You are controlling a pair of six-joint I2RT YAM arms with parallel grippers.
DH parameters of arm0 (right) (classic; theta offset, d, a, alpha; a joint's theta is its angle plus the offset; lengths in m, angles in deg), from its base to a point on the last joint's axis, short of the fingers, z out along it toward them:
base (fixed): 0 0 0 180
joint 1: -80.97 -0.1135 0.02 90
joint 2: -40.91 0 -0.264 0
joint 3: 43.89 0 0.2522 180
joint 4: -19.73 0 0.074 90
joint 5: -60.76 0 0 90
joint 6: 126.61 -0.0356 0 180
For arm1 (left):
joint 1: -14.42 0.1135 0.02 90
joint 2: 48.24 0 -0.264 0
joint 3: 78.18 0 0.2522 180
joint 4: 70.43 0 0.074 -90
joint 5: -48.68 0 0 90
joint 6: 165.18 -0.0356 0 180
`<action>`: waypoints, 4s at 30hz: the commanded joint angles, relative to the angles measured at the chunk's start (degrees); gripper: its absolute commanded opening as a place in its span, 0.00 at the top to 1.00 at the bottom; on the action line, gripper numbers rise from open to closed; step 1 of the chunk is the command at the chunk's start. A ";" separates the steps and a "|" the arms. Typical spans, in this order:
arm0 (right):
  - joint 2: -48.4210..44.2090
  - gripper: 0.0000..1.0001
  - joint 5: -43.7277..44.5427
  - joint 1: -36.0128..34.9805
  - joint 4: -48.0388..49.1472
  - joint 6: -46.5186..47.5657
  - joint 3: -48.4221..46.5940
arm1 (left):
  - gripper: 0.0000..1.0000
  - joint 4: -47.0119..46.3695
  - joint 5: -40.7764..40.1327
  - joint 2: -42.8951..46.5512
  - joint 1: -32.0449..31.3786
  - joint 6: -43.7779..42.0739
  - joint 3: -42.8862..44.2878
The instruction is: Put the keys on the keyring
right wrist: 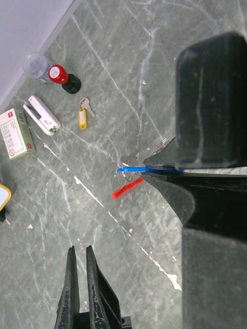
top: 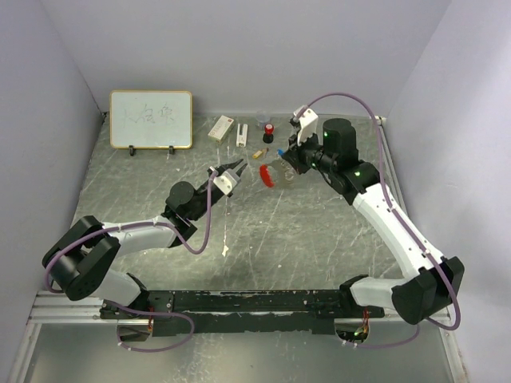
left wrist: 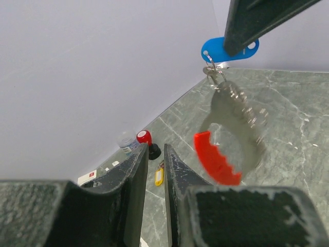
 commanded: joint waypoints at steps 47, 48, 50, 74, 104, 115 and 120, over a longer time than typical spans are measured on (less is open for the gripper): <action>3.76 1.00 -7.60 -3.54 -18.15 13.31 -9.64 | 0.62 -7.49 47.61 -18.34 9.38 18.73 15.64; 3.82 1.00 -7.56 -3.60 -18.19 13.36 -9.79 | 0.62 -7.82 48.13 -18.64 9.45 19.22 15.84; 3.92 1.00 -7.47 -3.70 -18.21 13.62 -9.85 | 0.62 -8.41 49.47 -19.03 9.47 19.95 15.90; 2.64 1.00 -8.87 -5.71 -17.81 15.09 -9.26 | 0.61 -15.17 52.88 -22.11 9.52 25.66 15.32; 0.45 1.00 -4.19 -6.16 -16.12 13.30 -8.20 | 0.77 -14.81 51.73 -19.07 9.76 24.80 11.44; 0.00 1.00 -3.56 -6.16 -15.59 13.28 -7.53 | 0.78 -17.13 51.08 -19.06 10.56 26.55 10.72; -0.29 1.00 -3.18 -6.16 -15.24 13.12 -7.00 | 0.82 -18.57 50.97 -18.96 11.13 27.88 10.30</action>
